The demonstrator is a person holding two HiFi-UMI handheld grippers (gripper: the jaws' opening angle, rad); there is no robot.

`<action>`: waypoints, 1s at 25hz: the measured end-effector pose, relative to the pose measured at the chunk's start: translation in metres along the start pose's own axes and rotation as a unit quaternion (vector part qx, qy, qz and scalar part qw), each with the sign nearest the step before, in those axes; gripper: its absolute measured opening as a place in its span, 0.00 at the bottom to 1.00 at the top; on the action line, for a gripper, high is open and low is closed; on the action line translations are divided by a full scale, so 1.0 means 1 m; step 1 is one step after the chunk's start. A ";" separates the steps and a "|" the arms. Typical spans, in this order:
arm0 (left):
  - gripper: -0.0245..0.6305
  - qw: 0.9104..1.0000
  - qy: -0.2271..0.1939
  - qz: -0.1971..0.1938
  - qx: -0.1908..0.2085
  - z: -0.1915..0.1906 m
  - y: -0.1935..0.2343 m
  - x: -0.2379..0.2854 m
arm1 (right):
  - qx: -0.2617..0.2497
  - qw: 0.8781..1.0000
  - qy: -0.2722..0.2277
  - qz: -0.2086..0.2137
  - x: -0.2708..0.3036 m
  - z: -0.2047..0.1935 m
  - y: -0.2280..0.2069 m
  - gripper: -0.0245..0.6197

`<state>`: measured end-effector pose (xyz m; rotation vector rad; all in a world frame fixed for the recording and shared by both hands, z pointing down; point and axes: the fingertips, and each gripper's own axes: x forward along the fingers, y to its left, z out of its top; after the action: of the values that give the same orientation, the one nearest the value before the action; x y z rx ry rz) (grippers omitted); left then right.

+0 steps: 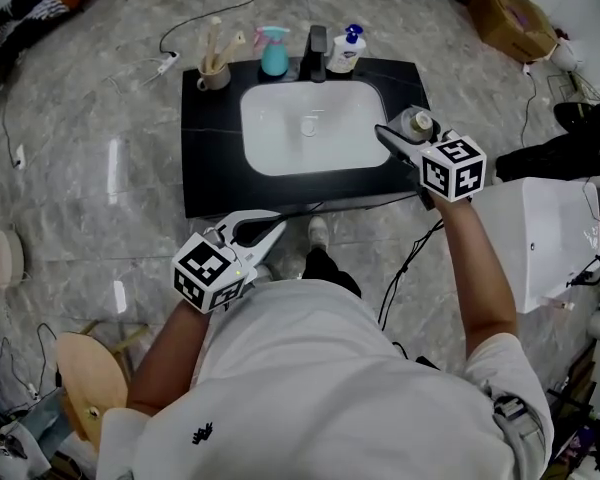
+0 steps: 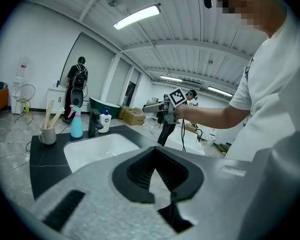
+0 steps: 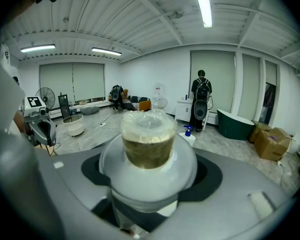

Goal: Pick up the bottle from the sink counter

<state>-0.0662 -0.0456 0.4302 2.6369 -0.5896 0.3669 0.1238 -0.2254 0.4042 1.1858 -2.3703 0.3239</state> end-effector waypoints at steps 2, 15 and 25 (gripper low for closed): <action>0.04 1.000 -0.001 -0.004 0.003 -0.002 -0.005 -0.003 | -0.001 1.000 -0.002 0.003 -0.007 0.001 0.012 0.58; 0.04 1.000 -0.008 -0.013 0.010 -0.015 -0.023 -0.025 | -0.004 1.000 -0.008 0.015 -0.037 -0.004 0.070 0.58; 0.04 1.000 -0.011 -0.013 0.011 -0.019 -0.029 -0.036 | -0.002 1.000 -0.014 0.025 -0.046 -0.001 0.090 0.58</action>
<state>-0.0873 -0.0008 0.4252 2.6710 -0.5612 0.3379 0.0755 -0.1394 0.3819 1.1363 -2.4266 0.3210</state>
